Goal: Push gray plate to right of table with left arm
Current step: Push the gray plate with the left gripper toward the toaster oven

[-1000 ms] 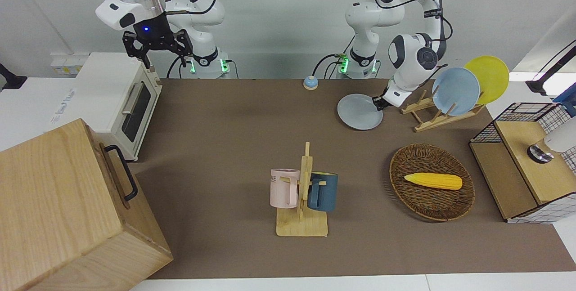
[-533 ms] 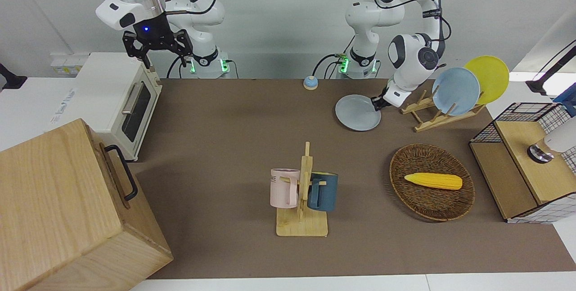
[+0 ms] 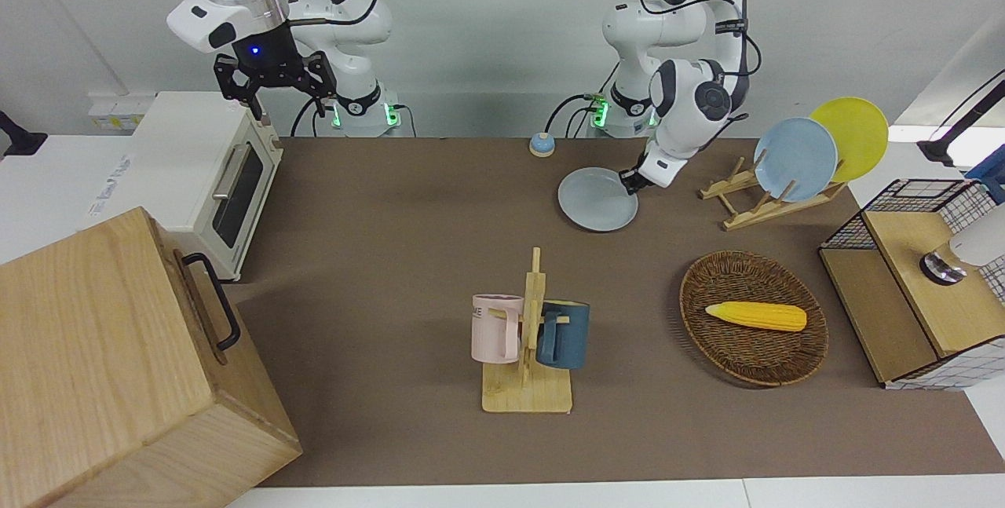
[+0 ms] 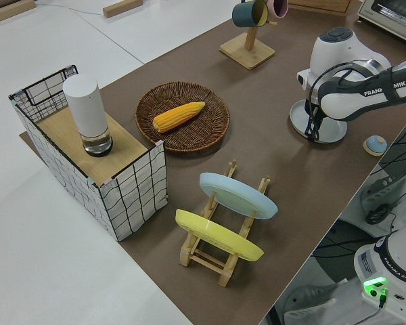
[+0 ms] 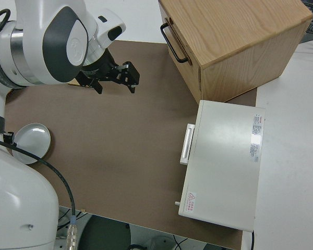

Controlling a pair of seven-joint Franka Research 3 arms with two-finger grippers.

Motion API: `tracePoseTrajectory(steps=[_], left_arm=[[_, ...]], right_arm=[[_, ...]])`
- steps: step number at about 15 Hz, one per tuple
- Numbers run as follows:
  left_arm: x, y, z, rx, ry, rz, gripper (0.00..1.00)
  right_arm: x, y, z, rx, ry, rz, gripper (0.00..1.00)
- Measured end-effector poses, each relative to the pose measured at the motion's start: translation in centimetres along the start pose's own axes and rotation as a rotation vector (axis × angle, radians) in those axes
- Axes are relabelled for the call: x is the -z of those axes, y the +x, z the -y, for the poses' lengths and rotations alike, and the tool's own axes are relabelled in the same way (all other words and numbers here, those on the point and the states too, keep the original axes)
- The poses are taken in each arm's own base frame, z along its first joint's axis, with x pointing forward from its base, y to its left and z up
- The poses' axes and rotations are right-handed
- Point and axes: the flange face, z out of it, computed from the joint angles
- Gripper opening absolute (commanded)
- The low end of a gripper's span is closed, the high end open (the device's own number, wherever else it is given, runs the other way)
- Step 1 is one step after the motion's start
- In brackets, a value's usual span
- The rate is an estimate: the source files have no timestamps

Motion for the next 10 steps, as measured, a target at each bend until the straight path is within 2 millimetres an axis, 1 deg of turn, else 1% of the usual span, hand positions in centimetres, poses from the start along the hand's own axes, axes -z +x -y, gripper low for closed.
tracePoseTrajectory(steps=[2,4,6,10], left_arm=[[-0.5,-1.2,-2.6,0.004,-0.012,-0.019,0.00],[-0.8,-2.3,-4.7,0.000,-0.013,-0.036,0.00],[-1.0,-3.0,-6.3,-0.020,-0.020,-0.041,0.00],[-1.7,-4.2,-10.4,-0.055,-0.046,-0.050,0.00]], right_arm=[[0.0,0.0,0.0,0.000,0.000,0.000,0.996],[0.0,0.0,0.0,0.000,0.000,0.000,0.996],[0.0,0.0,0.0,0.000,0.000,0.000,0.996],[0.0,0.0,0.0,0.000,0.000,0.000,0.996]])
